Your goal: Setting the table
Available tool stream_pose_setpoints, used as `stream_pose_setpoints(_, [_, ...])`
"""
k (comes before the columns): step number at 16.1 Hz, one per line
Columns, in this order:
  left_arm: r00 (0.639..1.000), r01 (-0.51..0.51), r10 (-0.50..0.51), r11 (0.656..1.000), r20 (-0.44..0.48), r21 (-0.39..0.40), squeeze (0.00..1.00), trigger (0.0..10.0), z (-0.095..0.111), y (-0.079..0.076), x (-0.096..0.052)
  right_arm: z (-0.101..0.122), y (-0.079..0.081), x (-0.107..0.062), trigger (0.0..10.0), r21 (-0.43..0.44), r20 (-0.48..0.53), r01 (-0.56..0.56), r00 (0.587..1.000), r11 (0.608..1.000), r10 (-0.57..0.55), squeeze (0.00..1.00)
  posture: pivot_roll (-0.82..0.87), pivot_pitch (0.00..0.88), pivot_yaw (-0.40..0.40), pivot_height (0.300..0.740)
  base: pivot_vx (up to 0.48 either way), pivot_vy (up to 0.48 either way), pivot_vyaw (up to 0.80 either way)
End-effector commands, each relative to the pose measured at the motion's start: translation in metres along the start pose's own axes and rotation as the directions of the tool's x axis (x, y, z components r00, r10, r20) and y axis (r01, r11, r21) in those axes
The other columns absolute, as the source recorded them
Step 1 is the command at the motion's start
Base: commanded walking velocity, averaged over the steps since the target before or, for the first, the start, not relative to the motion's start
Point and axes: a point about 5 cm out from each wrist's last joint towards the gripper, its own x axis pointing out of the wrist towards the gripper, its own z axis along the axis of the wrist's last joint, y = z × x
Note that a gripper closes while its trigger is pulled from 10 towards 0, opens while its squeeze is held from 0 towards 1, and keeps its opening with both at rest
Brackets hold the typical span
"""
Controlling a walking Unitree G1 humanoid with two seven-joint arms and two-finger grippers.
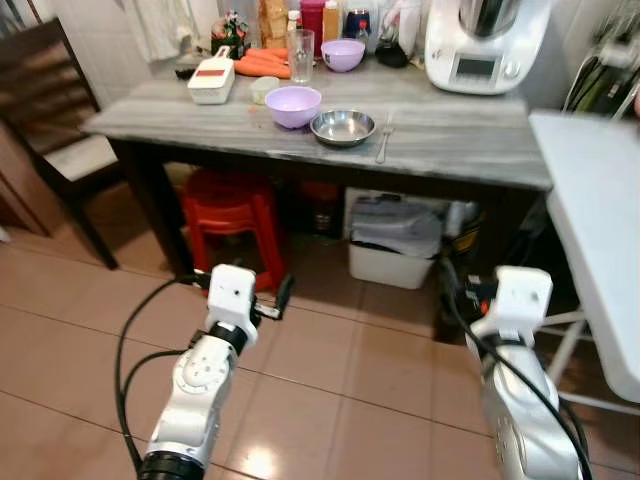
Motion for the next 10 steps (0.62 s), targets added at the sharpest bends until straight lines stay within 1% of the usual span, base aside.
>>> stream_pose_setpoints(1, [1.0,-0.01,0.01,1.0,0.016,0.014,0.0,10.0,0.003,0.001,0.003,-0.01,0.0,0.001,10.0,-0.013,-0.053,-0.023,0.998,1.0,0.022,0.0,-0.05,0.0,-0.06,0.74,0.0,0.0,0.0])
stream_pose_setpoints(5, [0.997,-0.071,0.071,0.997,0.014,-0.008,0.0,10.0,0.0,0.004,-0.001,-0.015,0.001,0.004,10.0,-0.026,-0.065,-0.051,0.997,0.998,0.049,0.0,-0.03,0.0,-0.071,0.74,0.0,0.0,0.0])
stream_pose_setpoints(7, [0.996,-0.087,0.087,0.996,0.02,-0.013,0.0,10.0,0.0,0.006,-0.001,-0.013,-0.001,0.009,10.0,-0.022,-0.046,-0.035,0.998,0.999,0.034,0.0,-0.02,0.0,-0.053,0.74,0.0,0.0,0.0])
stream_pose_setpoints(8, [0.995,-0.091,0.092,0.996,0.029,-0.007,0.0,10.0,0.003,0.009,0.001,-0.013,-0.003,0.012,10.0,-0.014,-0.035,-0.02,0.999,1.0,0.019,0.0,-0.02,0.0,-0.042,0.74,0.0,0.0,0.0])
stream_pose_setpoints(10, [0.995,-0.091,0.091,0.996,0.039,-0.001,0.0,10.0,0.006,0.012,0.003,-0.012,-0.002,0.013,10.0,-0.014,-0.025,-0.015,1.0,1.0,0.015,0.0,-0.01,0.0,-0.027,0.74,0.0,0.0,0.0])
